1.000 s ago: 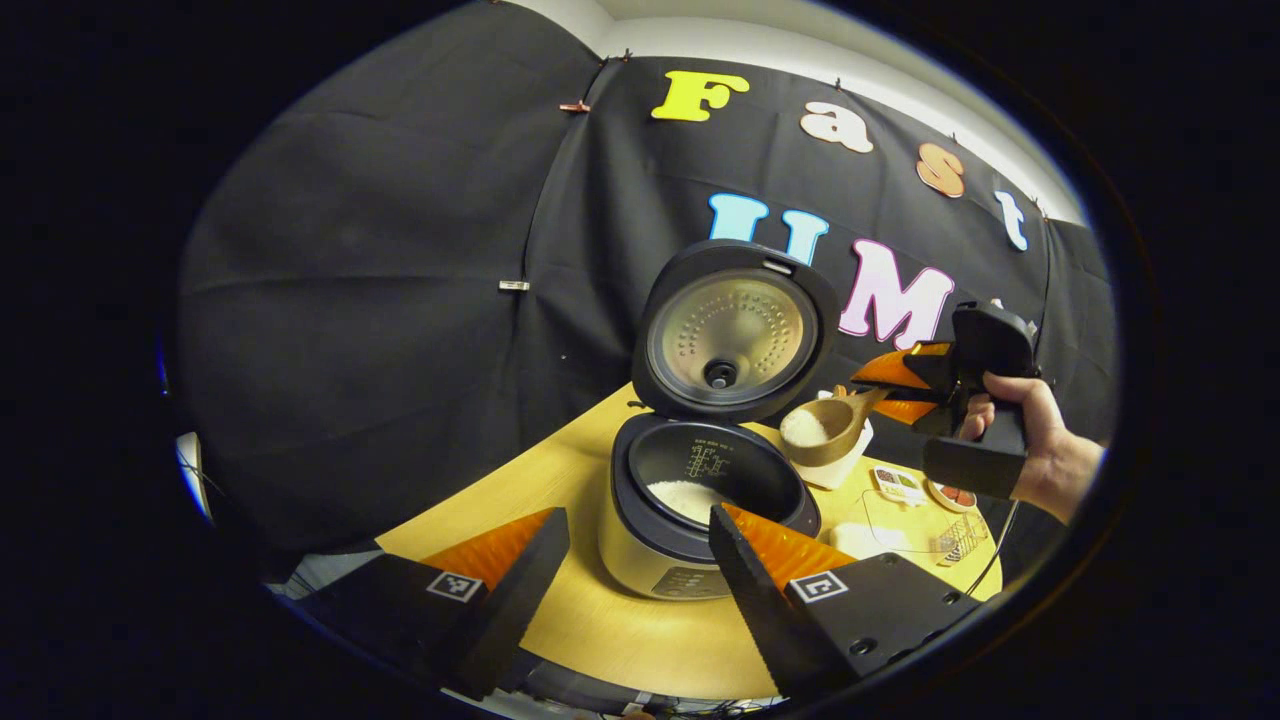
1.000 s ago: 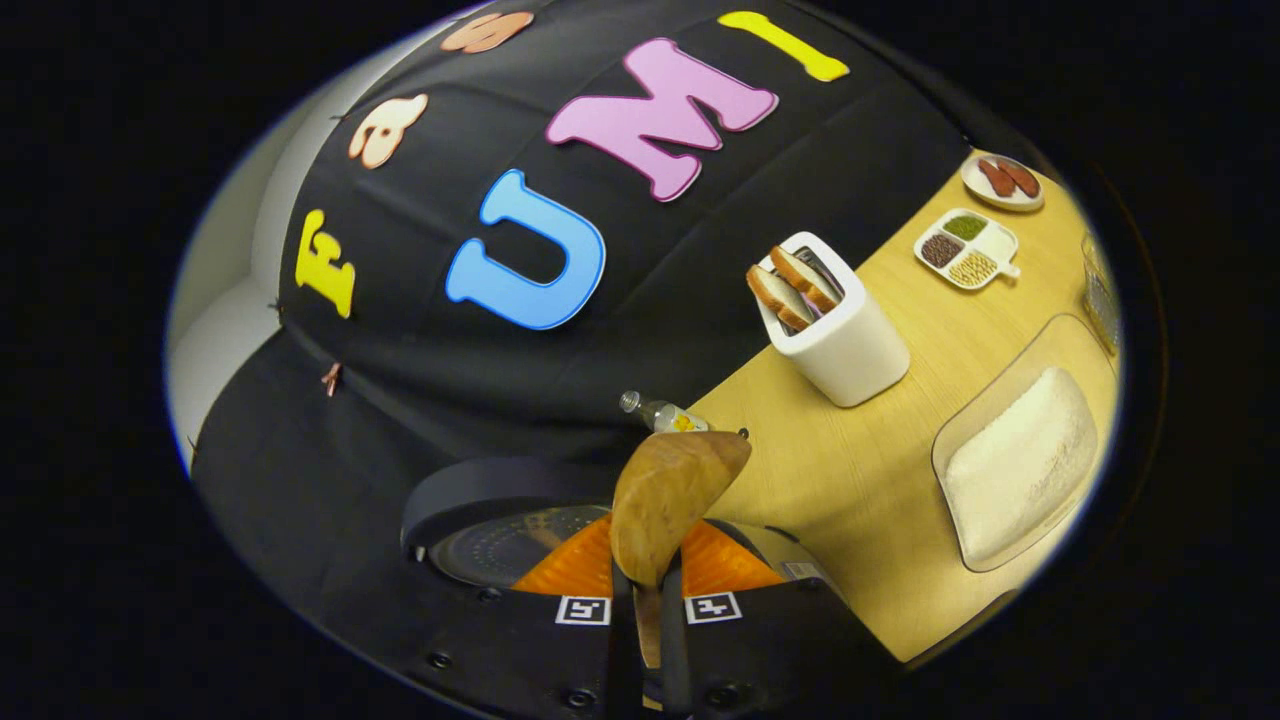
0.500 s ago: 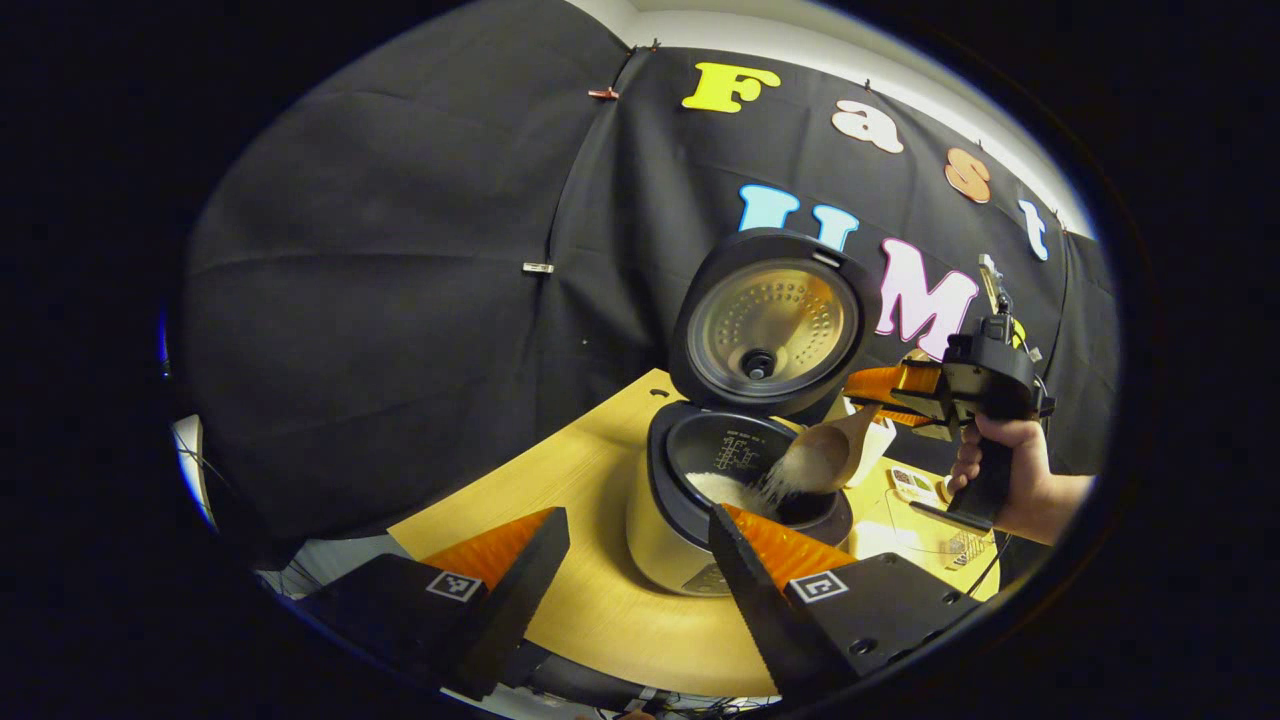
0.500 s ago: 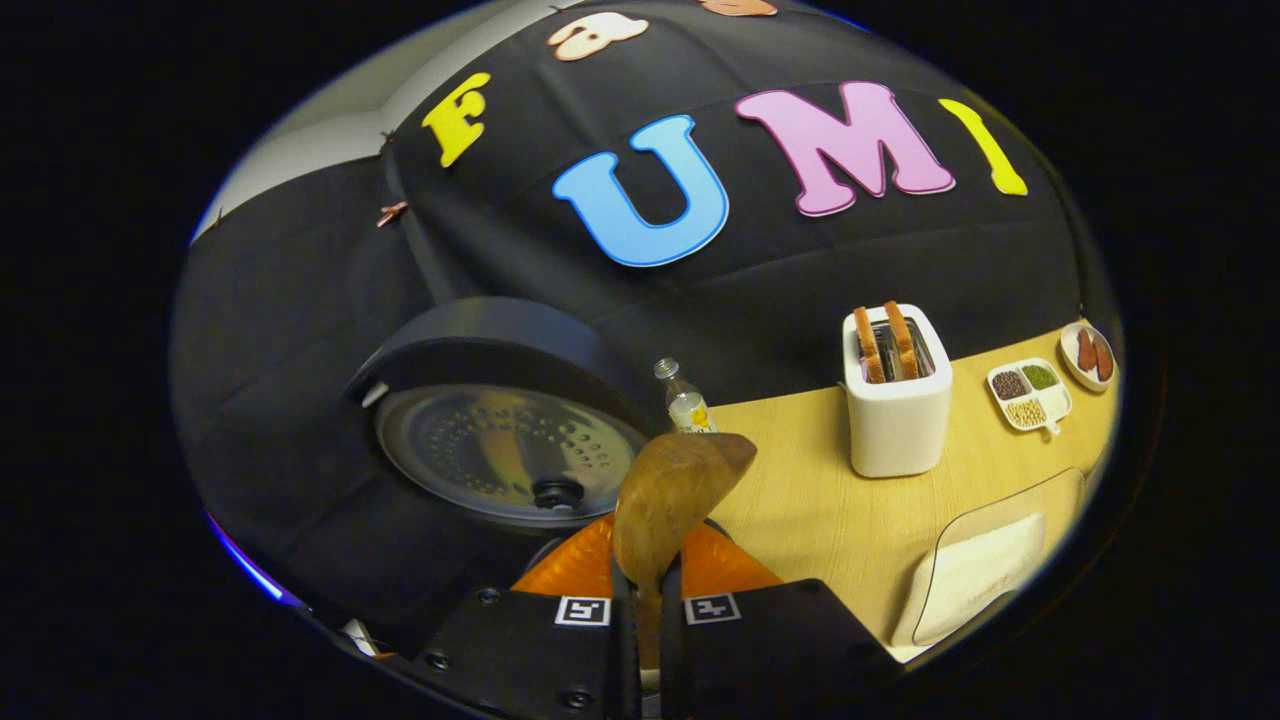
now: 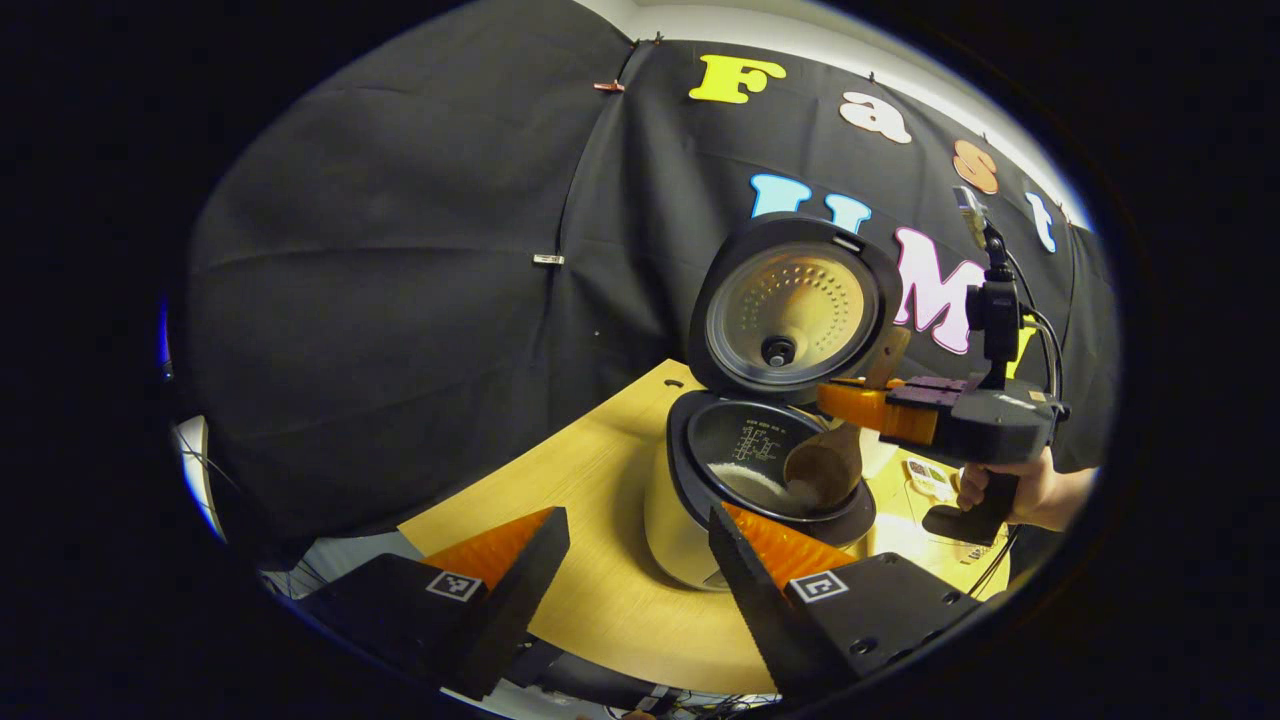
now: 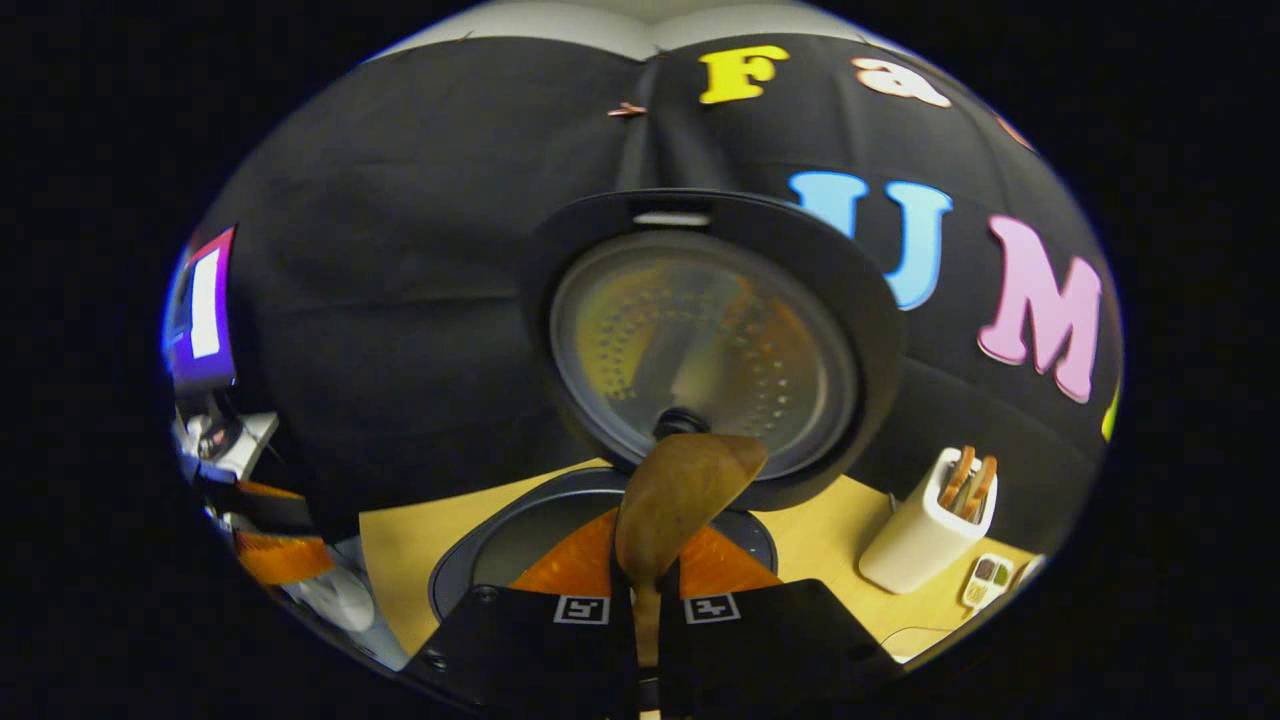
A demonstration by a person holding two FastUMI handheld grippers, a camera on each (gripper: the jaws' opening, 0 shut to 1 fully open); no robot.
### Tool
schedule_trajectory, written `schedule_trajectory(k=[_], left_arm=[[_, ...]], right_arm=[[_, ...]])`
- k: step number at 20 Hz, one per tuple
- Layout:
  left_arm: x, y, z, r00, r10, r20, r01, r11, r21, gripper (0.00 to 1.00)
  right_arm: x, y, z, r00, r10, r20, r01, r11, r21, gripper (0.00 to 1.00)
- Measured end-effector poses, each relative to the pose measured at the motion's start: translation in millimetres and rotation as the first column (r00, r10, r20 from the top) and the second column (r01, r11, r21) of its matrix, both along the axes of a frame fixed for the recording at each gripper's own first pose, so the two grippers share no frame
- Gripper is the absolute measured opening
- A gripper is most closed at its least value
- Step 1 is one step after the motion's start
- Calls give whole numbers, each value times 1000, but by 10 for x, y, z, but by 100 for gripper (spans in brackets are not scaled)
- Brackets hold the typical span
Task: Close the left gripper, press the button to open the rice cooker; take a wooden spoon from the chopstick holder with the right hand, scoop a spoonful of rice and pour it into the rice cooker, then put the wooden spoon back into the chopstick holder.
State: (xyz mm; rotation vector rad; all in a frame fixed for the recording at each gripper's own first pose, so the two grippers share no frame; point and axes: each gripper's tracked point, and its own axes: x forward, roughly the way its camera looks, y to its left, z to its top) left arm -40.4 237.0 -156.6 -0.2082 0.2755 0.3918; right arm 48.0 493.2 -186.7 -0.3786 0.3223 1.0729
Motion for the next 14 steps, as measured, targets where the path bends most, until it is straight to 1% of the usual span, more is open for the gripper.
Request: schedule_trajectory(k=[2,3,5,8,10,12,14], left_arm=[[-19,-48,-16,1000,5,5,-5,1000,-20,95],[-24,-67,-38,1000,6,5,-6,1000,-23,96],[-34,-90,-37,1000,7,-1,-7,1000,-14,96],[-37,-139,-16,1000,-1,0,1,1000,-2,96],[-4,-207,13,1000,-13,4,13,1000,3,95],[32,-273,46,1000,-19,10,19,1000,12,96],[65,-384,61,999,-32,15,32,999,9,96]], right_arm=[[-119,3,-122,999,37,-11,-38,999,-33,12],[-135,0,-121,999,39,-13,-40,999,-35,12],[-115,-24,-104,999,17,-27,-18,1000,-18,12],[0,-87,84,992,-64,-109,71,996,60,12],[137,-153,210,980,-124,-159,142,984,109,12],[253,-273,325,960,-185,-213,216,967,135,12],[364,-363,480,933,-236,-270,290,940,182,12]])
